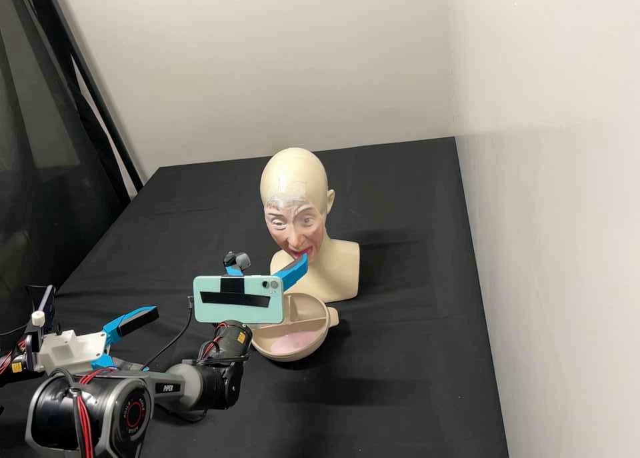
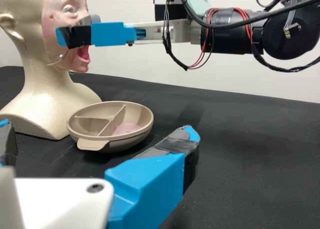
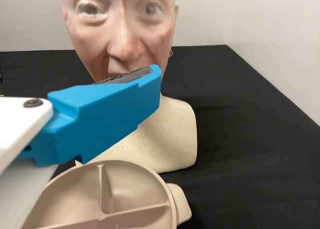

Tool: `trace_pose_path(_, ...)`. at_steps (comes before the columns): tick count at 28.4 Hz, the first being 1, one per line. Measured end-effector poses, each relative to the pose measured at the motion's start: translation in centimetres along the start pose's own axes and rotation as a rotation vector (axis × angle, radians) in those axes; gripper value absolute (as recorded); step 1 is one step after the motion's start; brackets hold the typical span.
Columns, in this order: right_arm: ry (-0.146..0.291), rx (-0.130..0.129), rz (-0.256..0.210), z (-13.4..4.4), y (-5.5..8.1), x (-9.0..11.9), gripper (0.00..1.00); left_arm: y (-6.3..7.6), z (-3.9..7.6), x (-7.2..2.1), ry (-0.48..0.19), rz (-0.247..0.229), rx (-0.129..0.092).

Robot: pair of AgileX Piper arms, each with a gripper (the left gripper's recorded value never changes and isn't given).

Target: Feed the grandma with a spoon

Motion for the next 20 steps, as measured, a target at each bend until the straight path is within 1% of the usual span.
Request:
trace_pose_path(1,-0.006,-0.004,-0.005,0.2,0.0,-0.2,1.00,0.0,0.0,0.00,-0.001,0.002,0.000)
trace_pose_path(2,-0.017,-0.002,-0.005,0.6,0.0,-0.3,1.00,0.0,0.0,0.00,-0.001,0.002,0.001)
trace_pose_path(5,-0.039,-0.013,-0.019,1.4,-0.2,-1.0,1.00,0.0,0.2,0.01,-0.008,0.002,0.001)
trace_pose_path(8,-0.044,-0.022,-0.028,1.9,-0.2,-1.8,1.00,-0.1,0.5,0.04,-0.020,-0.002,0.003)
trace_pose_path(10,-0.033,-0.029,-0.020,1.8,0.0,-2.2,1.00,-0.1,0.6,0.04,-0.022,-0.003,0.003)
trace_pose_path(12,-0.009,-0.037,-0.003,1.9,0.2,-2.8,1.00,-0.2,0.6,0.04,-0.025,-0.004,0.003)
trace_pose_path(13,0.000,-0.043,-0.005,1.9,0.1,-3.0,1.00,-0.2,0.6,0.04,-0.025,-0.004,0.003)
trace_pose_path(14,0.002,-0.043,0.003,2.0,0.2,-3.2,1.00,-0.2,0.6,0.04,-0.025,-0.004,0.003)
trace_pose_path(16,0.005,-0.046,0.004,2.2,0.2,-3.6,1.00,-0.2,0.7,0.00,-0.028,-0.005,0.003)
trace_pose_path(18,-0.013,-0.048,0.001,2.8,0.2,-4.0,1.00,-0.4,0.8,-0.14,-0.030,-0.012,0.003)
trace_pose_path(19,-0.019,-0.048,0.003,3.0,0.2,-4.2,0.00,-0.5,0.8,-0.18,-0.030,-0.015,0.003)
trace_pose_path(20,-0.023,-0.048,0.005,3.1,0.2,-4.3,0.00,-0.5,0.9,-0.17,-0.034,-0.016,0.003)
